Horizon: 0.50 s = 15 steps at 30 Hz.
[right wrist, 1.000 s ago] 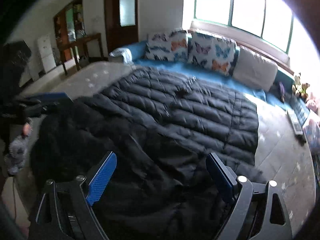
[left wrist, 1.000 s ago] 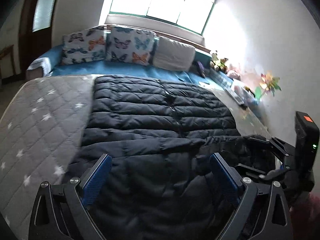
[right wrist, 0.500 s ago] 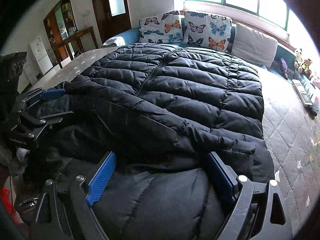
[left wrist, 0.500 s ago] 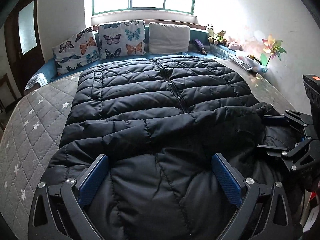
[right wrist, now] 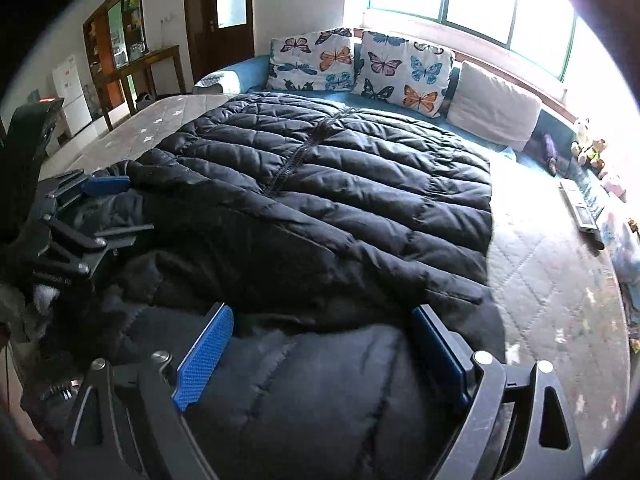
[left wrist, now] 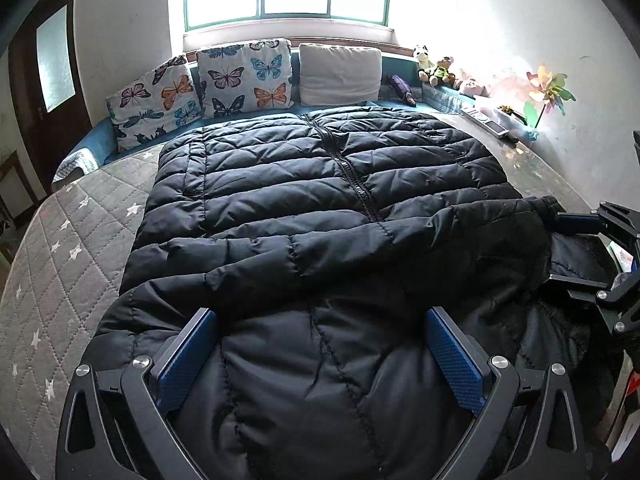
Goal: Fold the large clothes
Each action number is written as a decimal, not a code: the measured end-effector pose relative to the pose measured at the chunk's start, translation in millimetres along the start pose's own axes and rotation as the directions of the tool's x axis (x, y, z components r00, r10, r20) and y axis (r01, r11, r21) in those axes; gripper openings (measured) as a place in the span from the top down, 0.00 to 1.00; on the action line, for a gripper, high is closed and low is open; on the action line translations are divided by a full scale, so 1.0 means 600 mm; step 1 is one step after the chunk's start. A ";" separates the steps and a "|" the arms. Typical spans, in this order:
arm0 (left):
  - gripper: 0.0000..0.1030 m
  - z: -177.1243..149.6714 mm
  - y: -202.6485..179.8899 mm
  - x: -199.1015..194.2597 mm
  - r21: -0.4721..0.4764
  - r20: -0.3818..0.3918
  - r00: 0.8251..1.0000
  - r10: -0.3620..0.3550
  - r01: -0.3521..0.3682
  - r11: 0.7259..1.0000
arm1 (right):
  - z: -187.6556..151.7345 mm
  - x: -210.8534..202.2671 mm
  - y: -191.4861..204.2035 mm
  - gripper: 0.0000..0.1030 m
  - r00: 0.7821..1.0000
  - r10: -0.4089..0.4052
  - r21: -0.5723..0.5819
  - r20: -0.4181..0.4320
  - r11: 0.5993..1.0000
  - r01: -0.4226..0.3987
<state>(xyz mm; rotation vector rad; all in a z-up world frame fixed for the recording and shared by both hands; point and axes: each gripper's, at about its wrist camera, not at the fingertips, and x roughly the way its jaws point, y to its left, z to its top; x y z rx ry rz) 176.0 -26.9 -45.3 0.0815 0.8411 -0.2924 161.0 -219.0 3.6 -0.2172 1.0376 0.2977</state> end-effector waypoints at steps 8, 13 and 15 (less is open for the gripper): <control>0.00 0.005 -0.001 -0.008 0.012 -0.016 1.000 0.019 -0.019 1.000 | -0.009 0.019 -0.011 0.05 0.999 0.017 0.025 -0.029 1.000 -0.017; 0.00 0.011 -0.014 -0.056 0.035 0.022 1.000 -0.011 0.010 0.999 | -0.007 0.016 -0.011 0.05 0.999 0.023 0.034 -0.027 0.999 -0.022; 0.00 0.011 -0.023 -0.078 0.058 0.041 0.999 -0.020 0.017 0.998 | -0.005 0.008 -0.008 0.05 0.999 0.016 0.033 -0.030 0.999 -0.015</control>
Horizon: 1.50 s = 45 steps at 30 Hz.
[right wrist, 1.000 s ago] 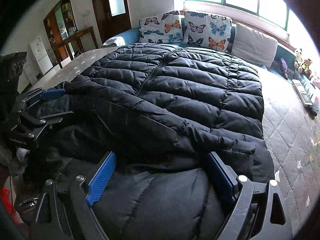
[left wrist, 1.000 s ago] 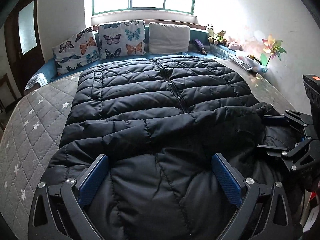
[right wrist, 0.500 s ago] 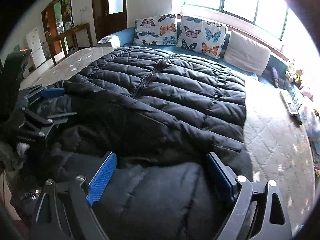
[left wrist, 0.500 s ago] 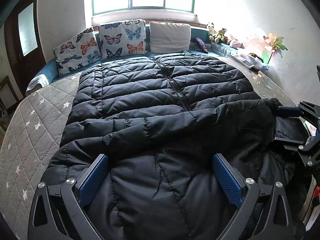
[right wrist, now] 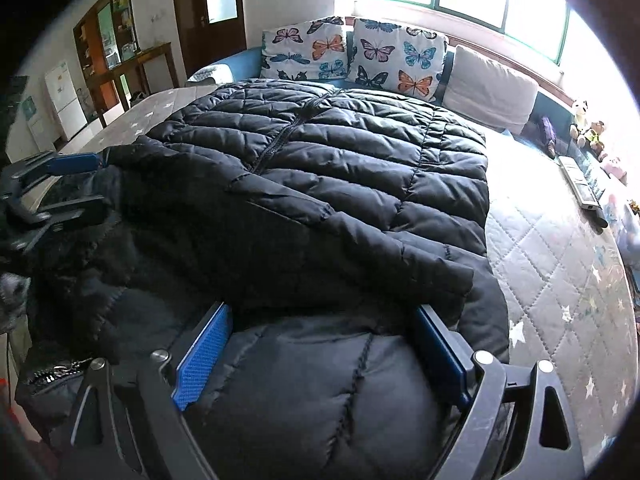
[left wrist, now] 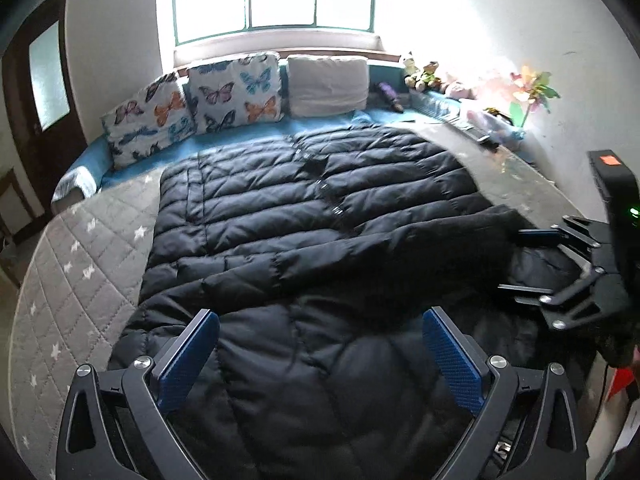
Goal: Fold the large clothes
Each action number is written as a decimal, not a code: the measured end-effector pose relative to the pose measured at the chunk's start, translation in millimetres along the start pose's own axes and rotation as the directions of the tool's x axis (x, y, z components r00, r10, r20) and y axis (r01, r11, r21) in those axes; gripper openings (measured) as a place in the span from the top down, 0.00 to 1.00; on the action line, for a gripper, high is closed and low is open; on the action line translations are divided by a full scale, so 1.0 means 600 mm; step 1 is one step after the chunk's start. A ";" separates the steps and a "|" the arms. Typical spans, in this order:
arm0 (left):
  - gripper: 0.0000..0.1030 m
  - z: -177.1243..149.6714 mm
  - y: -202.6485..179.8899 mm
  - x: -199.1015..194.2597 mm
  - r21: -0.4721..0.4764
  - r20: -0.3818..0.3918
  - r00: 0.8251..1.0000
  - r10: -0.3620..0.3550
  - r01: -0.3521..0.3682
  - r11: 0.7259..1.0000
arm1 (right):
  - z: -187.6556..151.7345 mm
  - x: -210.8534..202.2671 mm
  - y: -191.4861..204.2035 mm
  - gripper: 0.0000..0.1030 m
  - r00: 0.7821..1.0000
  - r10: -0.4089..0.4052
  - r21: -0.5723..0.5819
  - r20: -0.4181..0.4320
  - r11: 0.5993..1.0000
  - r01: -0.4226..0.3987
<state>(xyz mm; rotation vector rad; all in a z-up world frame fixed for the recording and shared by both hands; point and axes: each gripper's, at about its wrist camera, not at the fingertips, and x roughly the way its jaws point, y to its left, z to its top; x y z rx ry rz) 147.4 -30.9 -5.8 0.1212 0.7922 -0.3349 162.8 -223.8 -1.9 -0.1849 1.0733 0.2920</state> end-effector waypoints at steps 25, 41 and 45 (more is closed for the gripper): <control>0.15 -0.050 0.014 -0.032 0.003 -0.074 0.991 -0.109 0.110 0.994 | -0.029 -0.072 -0.003 0.04 0.999 0.016 -0.072 0.048 0.997 -0.013; 0.15 -0.221 0.120 -0.217 -0.171 -0.103 0.993 -0.055 0.037 0.985 | -0.200 -0.142 0.132 0.04 0.996 -0.067 -0.642 0.051 0.762 0.084; 0.15 -0.258 0.136 -0.222 -0.269 -0.123 0.986 -0.111 0.075 0.960 | -0.221 -0.108 0.166 0.04 0.996 -0.082 -0.734 0.039 0.674 0.084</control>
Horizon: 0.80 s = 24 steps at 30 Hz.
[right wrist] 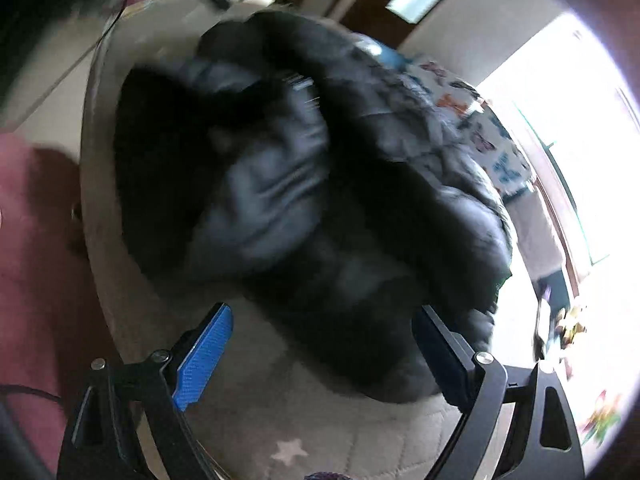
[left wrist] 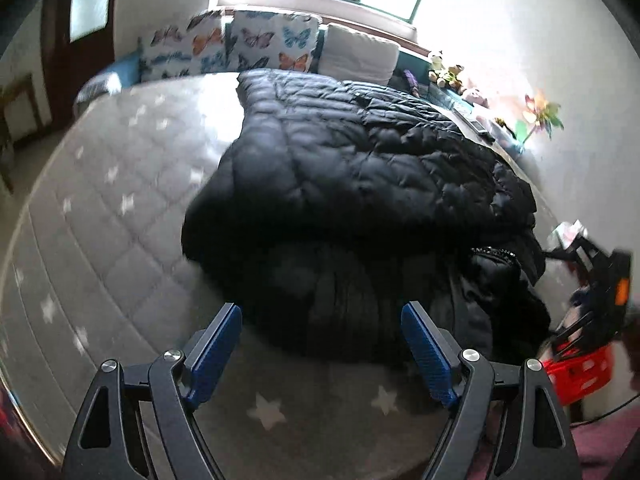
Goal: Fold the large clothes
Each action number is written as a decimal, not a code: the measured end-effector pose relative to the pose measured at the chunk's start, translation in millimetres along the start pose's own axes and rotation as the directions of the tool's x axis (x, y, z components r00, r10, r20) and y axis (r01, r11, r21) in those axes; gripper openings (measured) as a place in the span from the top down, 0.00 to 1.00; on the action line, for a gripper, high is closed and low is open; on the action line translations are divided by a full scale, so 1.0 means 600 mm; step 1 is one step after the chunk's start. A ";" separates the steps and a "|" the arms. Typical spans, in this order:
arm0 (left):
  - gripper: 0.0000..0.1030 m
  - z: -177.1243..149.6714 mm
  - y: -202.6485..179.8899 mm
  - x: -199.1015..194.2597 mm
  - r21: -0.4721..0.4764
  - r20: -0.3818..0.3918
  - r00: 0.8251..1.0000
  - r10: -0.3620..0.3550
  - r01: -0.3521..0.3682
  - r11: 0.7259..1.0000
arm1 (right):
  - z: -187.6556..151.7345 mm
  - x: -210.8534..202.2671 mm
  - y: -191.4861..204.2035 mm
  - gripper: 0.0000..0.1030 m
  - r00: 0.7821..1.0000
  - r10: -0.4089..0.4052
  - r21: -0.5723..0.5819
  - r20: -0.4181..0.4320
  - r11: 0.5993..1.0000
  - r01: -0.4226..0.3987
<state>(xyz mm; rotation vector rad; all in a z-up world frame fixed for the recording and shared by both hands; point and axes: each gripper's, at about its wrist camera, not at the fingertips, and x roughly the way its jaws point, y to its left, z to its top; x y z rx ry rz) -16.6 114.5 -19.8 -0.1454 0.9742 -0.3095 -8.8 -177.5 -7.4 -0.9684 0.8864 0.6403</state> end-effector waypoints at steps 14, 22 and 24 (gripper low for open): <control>0.15 -0.011 0.082 0.078 -0.427 0.017 0.984 -0.178 0.169 0.889 | 0.040 0.027 -0.028 0.38 0.998 0.019 0.109 0.068 0.994 -0.026; 0.65 -0.003 0.065 0.062 -0.370 0.004 0.989 -0.151 0.142 0.918 | 0.051 -0.011 -0.052 0.69 0.991 0.047 0.266 0.126 0.961 -0.080; 0.70 0.003 0.056 0.045 -0.331 0.019 0.990 -0.141 0.139 0.933 | 0.055 -0.027 -0.058 0.72 0.987 0.049 0.291 0.150 0.952 -0.092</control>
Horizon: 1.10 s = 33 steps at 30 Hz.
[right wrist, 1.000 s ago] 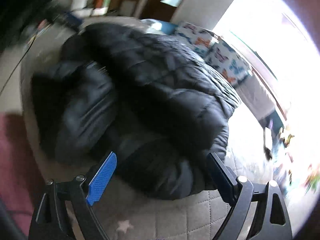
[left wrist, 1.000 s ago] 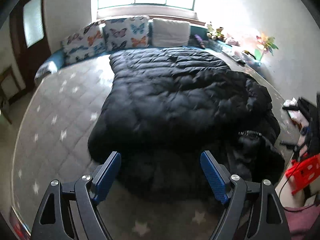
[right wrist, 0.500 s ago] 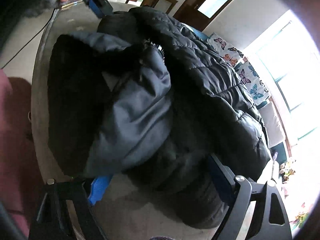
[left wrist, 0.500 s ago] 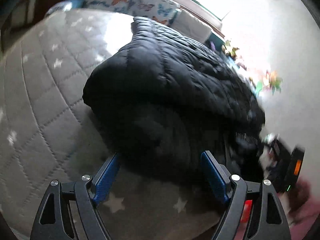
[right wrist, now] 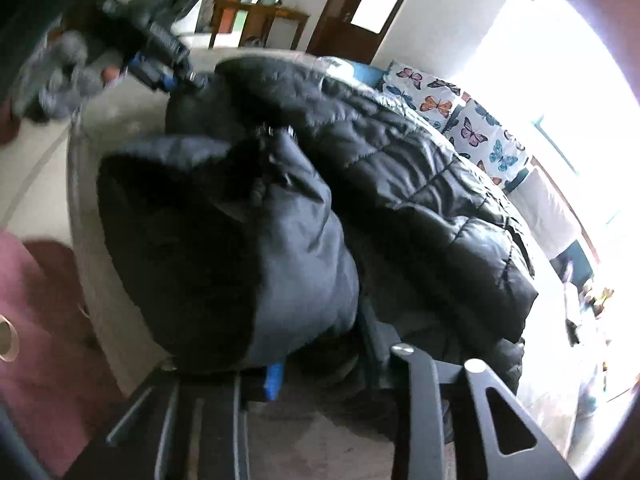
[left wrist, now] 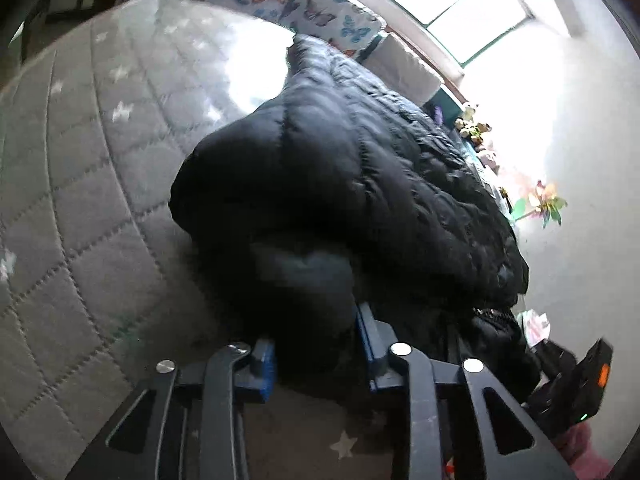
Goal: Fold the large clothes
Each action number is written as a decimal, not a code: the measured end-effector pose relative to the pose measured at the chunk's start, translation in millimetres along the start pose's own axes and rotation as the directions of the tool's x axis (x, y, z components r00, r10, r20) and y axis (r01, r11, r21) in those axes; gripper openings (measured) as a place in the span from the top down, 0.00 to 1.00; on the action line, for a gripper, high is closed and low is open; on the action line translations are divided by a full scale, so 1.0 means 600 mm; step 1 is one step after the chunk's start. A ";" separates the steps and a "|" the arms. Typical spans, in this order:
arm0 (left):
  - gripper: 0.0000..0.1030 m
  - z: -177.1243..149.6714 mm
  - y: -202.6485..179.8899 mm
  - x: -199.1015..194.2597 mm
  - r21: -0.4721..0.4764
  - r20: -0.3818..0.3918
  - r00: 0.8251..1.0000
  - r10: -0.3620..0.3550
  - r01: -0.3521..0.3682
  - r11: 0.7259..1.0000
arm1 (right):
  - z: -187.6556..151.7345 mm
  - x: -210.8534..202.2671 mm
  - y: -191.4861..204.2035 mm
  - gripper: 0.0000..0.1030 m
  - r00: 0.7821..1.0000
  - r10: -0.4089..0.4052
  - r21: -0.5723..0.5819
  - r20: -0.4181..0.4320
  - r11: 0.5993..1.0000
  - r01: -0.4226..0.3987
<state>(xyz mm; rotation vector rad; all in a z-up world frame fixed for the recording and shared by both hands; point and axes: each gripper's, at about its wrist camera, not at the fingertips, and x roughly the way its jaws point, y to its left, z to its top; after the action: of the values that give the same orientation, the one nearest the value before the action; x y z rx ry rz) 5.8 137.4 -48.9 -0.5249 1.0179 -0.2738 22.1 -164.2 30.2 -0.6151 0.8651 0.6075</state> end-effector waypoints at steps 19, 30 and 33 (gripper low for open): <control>0.73 -0.065 -0.030 -0.223 0.020 0.124 0.982 -0.140 0.138 0.990 | 0.026 -0.124 0.002 0.76 0.977 0.094 0.123 0.191 0.985 -0.118; 0.73 0.119 -0.092 -0.203 0.061 0.196 0.965 -0.175 0.166 0.984 | 0.101 -0.077 -0.105 0.77 0.947 -0.021 0.186 0.320 0.982 -0.042; 0.72 0.177 -0.103 -0.178 0.064 0.193 0.966 -0.174 0.164 0.984 | 0.122 -0.047 -0.142 0.77 0.948 -0.050 0.193 0.315 0.981 -0.012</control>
<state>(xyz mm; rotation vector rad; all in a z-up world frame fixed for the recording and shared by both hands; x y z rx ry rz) 44.7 164.2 107.1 -0.5847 0.7726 -0.3890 104.3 -176.3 111.0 -0.3354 0.6028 0.5781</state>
